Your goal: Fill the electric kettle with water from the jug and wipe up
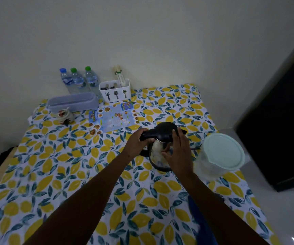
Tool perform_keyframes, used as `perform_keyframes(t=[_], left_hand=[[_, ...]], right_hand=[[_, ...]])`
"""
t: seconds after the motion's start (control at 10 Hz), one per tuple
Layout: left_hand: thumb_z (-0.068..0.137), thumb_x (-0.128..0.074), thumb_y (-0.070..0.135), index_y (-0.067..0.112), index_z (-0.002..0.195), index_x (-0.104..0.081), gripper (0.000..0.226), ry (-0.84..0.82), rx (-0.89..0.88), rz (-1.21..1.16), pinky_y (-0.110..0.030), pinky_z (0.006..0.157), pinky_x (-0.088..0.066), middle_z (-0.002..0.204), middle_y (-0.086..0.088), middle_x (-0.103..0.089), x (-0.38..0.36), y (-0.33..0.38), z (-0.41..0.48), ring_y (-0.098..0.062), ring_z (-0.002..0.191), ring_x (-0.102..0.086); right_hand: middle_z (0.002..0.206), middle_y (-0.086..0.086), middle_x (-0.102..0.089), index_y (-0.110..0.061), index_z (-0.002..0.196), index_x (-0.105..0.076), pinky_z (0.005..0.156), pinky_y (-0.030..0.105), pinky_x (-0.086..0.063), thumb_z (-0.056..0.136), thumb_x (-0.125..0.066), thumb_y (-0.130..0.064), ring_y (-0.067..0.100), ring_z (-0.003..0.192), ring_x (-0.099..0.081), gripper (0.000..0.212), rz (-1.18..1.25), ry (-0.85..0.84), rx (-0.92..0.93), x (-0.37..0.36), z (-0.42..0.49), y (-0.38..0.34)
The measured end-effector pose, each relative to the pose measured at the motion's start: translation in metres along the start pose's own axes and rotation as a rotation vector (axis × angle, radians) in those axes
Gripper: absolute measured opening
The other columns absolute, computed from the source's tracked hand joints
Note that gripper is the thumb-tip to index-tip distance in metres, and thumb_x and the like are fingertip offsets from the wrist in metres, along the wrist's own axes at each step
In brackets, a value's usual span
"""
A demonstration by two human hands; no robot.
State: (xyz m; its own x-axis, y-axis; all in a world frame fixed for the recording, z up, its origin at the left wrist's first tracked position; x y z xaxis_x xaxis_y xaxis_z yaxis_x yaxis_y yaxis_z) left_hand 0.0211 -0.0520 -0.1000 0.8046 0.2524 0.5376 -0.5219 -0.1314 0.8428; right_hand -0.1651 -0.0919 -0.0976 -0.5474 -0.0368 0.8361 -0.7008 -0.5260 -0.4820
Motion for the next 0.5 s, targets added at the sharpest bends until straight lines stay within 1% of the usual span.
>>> perform_keyframes(t=[0.1, 0.2, 0.3, 0.4, 0.5], left_hand=[[0.087, -0.065, 0.042, 0.023, 0.111, -0.054, 0.032, 0.029, -0.023, -0.006, -0.017, 0.07, -0.04, 0.098, 0.002, -0.06, -0.002, -0.001, -0.003, -0.014, 0.09, -0.058], [0.089, -0.063, 0.04, 0.02, 0.115, -0.053, 0.034, 0.01, -0.027, 0.009, -0.019, 0.073, -0.042, 0.103, -0.001, -0.061, 0.0, 0.005, -0.007, -0.017, 0.093, -0.059], [0.093, -0.059, 0.034, 0.015, 0.121, -0.052, 0.035, -0.001, -0.056, 0.054, -0.026, 0.08, -0.043, 0.11, -0.005, -0.06, 0.0, 0.008, -0.013, -0.02, 0.1, -0.058], [0.096, -0.054, 0.033, 0.012, 0.135, -0.045, 0.045, 0.041, -0.069, 0.149, -0.032, 0.1, -0.04, 0.134, -0.01, -0.053, 0.006, 0.009, -0.018, -0.023, 0.122, -0.05], [0.1, -0.045, 0.035, 0.018, 0.15, -0.025, 0.056, 0.149, -0.101, 0.222, -0.031, 0.117, -0.015, 0.159, -0.001, -0.021, 0.025, 0.013, -0.025, -0.012, 0.146, -0.008]], right_hand=[[0.16, 0.009, -0.017, -0.015, 0.149, -0.019, 0.109, 0.035, -0.023, 0.067, -0.085, -0.032, 0.031, 0.144, -0.021, 0.106, 0.039, 0.012, -0.008, -0.002, -0.004, 0.003], [0.161, 0.008, -0.014, -0.016, 0.15, -0.016, 0.109, 0.034, -0.026, 0.068, -0.084, -0.029, 0.029, 0.146, -0.016, 0.107, 0.053, 0.01, -0.02, -0.002, -0.007, 0.001], [0.161, 0.01, -0.013, -0.013, 0.151, -0.014, 0.11, 0.036, -0.027, 0.072, -0.081, -0.03, 0.03, 0.146, -0.017, 0.105, 0.051, -0.011, -0.023, 0.001, -0.01, -0.001], [0.159, 0.014, -0.017, -0.007, 0.15, -0.018, 0.112, 0.043, -0.027, 0.079, -0.075, -0.032, 0.033, 0.144, -0.021, 0.094, -0.004, 0.022, -0.002, 0.006, -0.008, -0.008], [0.157, 0.017, -0.025, -0.002, 0.146, -0.027, 0.114, 0.048, -0.025, 0.092, -0.059, -0.034, 0.032, 0.144, -0.024, 0.071, -0.087, 0.084, 0.109, 0.016, 0.005, -0.027]])
Point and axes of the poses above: each hand's wrist, its own z-axis towards the middle knuckle, its own x-axis out of the back of the hand, y = z × x, the point moved 4 cm from there along z, towards the middle knuckle
